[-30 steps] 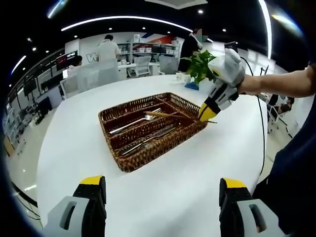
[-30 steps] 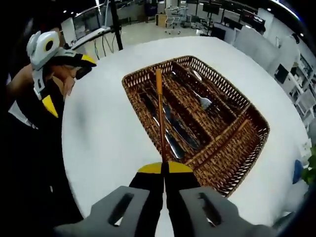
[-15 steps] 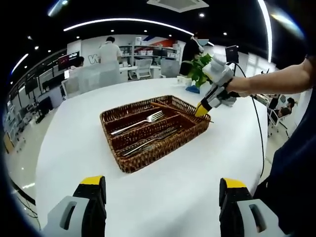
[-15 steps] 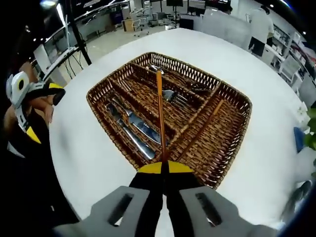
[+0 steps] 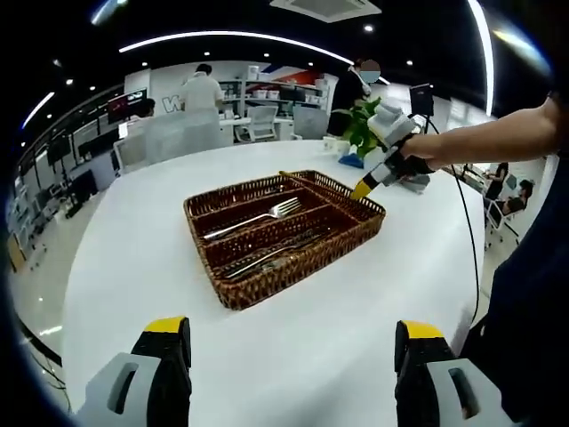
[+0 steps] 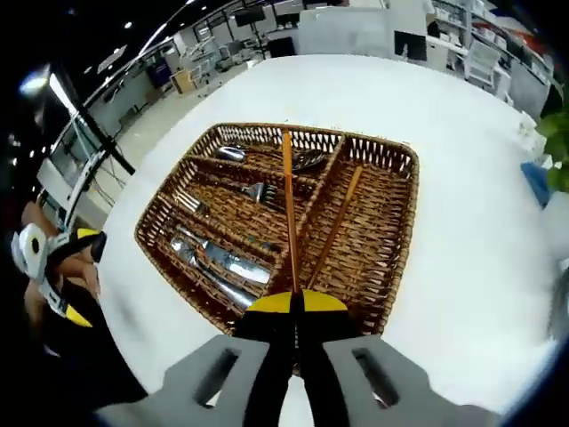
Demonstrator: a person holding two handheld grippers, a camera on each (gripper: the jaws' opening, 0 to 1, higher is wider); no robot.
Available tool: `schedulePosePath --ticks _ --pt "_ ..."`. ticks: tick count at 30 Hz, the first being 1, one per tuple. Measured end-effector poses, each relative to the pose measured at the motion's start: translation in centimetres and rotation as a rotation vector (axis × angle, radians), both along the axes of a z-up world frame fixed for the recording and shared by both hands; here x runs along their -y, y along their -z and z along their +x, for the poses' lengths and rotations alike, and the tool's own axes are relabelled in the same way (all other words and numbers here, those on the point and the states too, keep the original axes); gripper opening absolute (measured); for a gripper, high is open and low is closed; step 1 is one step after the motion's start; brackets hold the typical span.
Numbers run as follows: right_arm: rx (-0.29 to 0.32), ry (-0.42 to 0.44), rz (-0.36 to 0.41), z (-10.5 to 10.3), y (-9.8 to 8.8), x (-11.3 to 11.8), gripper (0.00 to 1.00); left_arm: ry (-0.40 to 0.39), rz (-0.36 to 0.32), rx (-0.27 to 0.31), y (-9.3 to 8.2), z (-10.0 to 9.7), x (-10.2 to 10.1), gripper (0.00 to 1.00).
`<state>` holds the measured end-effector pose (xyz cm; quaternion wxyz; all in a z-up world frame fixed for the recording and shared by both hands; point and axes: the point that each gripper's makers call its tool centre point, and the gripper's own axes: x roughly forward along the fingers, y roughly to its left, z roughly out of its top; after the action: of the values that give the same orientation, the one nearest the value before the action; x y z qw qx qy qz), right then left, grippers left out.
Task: Arrange the knives, forks, and spoons in their matching storage slots by inserting each utensil handle-first until every utensil is classified and aligned in the correct compartment
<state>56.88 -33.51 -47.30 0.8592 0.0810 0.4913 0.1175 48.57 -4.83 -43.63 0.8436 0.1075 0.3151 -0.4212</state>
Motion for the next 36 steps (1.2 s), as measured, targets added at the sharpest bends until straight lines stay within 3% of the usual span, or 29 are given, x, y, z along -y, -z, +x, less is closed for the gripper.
schedulePosePath --ticks 9,18,30,36 --pt "-0.073 0.228 0.098 1.2 0.9 1.2 0.00 -0.012 0.014 -0.005 0.2 0.2 -0.6 1.00" --pt "-0.121 0.338 0.133 1.5 2.0 1.7 0.00 -0.023 0.019 -0.001 0.2 0.8 -0.9 1.00" --pt "-0.118 0.392 0.132 1.6 2.6 1.9 0.00 -0.022 0.035 -0.001 0.4 1.4 -1.0 1.00" --pt "-0.121 0.500 0.178 1.2 3.3 1.8 0.00 -0.017 0.038 -0.007 0.6 1.1 -0.6 1.00"
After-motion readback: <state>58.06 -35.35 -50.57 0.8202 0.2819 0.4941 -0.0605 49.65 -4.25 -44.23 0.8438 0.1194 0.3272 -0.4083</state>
